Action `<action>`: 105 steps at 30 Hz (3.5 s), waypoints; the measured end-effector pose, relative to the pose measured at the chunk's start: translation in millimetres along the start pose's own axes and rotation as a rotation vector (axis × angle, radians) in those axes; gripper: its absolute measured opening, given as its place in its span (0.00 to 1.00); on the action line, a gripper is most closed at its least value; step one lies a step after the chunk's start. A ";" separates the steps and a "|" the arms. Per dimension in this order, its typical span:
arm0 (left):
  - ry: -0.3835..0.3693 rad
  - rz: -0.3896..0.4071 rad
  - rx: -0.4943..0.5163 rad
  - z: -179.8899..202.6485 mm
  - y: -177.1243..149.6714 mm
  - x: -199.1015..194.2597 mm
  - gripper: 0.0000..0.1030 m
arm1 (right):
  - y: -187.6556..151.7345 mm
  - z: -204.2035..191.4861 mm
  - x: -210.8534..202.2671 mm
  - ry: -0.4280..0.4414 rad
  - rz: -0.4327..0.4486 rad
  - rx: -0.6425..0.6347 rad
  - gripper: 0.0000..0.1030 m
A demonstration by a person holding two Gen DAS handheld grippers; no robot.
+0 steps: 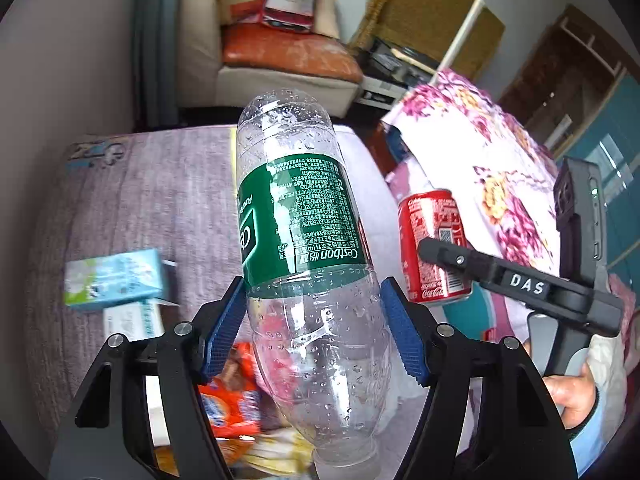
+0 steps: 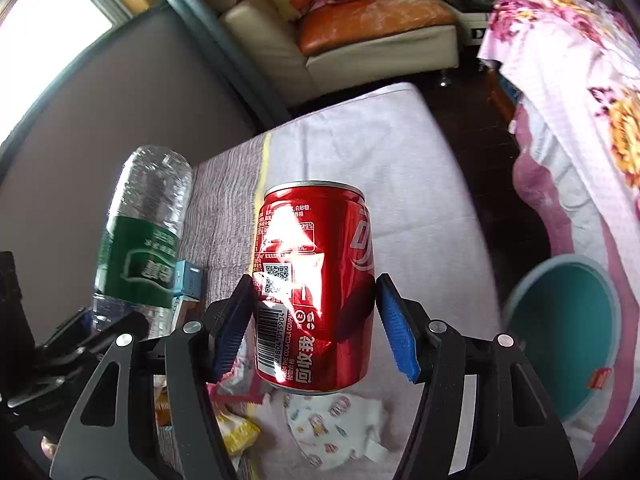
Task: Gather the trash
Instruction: 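Carry bottle and can over the wastebasket and open both grippers, then move both tools back over the snack wrappers on the table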
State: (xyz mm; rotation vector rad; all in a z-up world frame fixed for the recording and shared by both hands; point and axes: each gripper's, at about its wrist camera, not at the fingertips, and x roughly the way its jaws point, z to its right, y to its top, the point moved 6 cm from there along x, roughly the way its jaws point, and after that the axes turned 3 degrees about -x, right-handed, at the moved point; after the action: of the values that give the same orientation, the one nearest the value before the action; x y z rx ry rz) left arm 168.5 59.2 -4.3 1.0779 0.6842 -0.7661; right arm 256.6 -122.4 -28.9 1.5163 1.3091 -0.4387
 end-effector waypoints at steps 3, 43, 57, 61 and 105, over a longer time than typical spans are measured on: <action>-0.027 -0.026 0.035 28.0 -11.9 11.0 0.67 | -9.5 23.9 -23.0 -0.001 0.034 0.041 0.57; -0.126 -0.415 0.395 251.7 -124.2 189.6 0.67 | -106.4 262.3 -113.7 -0.210 0.165 0.414 0.57; -0.122 -0.414 0.358 249.7 -121.0 201.3 0.81 | -109.1 269.7 -106.9 -0.226 0.144 0.431 0.57; -0.130 -0.371 0.362 250.4 -112.4 190.1 0.84 | -107.3 267.8 -105.3 -0.227 0.142 0.428 0.58; -0.124 -0.261 0.230 151.9 -96.0 102.4 0.87 | -102.0 174.1 -93.7 -0.221 0.032 0.342 0.76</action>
State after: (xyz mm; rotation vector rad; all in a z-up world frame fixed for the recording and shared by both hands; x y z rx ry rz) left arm 165.2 -131.0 -85.4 1.1499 0.6485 -1.1491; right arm 193.6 -331.9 -69.4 1.7102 1.0728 -0.8181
